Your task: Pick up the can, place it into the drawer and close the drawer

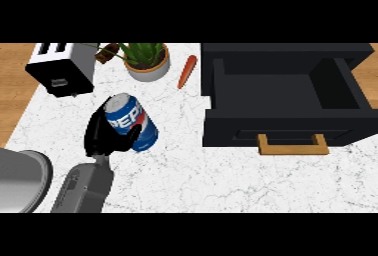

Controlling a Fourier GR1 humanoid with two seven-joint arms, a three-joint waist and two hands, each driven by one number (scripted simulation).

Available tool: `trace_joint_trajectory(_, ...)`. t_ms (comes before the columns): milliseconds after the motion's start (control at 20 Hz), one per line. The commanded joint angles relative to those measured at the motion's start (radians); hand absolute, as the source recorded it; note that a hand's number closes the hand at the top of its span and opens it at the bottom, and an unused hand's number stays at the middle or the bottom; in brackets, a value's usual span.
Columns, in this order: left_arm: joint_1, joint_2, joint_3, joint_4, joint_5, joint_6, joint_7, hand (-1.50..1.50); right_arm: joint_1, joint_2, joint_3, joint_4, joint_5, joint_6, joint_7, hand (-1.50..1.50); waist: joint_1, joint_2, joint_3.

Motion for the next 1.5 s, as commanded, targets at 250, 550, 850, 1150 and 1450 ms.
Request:
trace_joint_trajectory(250,-0.076,0.002,-0.073,-0.238,-0.058,0.154,0.247,1.5,0.036,0.009,0.07,-0.07,0.0,-0.046,0.021,-1.5,-0.005,0.0,0.0)
trace_joint_trajectory(550,-0.214,-0.005,-0.092,-0.249,-0.111,0.25,0.311,1.5,0.027,0.01,-0.028,-0.027,-0.062,0.007,0.013,-1.5,-0.008,0.001,0.0)
trace_joint_trajectory(850,-0.433,0.015,-0.062,-0.115,-0.133,0.296,0.373,1.5,-0.09,-0.023,0.029,0.019,0.041,-0.065,0.047,-1.5,-0.006,0.006,0.0)
trace_joint_trajectory(1150,-0.502,-0.021,-0.147,-0.158,-0.133,0.423,0.447,1.5,-0.012,0.009,0.064,0.004,0.05,-0.052,-0.012,-1.5,-0.01,0.002,0.0)
trace_joint_trajectory(1450,-0.66,-0.021,-0.216,0.008,-0.103,0.549,0.381,1.5,-0.026,0.009,0.031,0.052,0.029,0.018,-0.011,-1.5,-0.022,0.004,0.0)
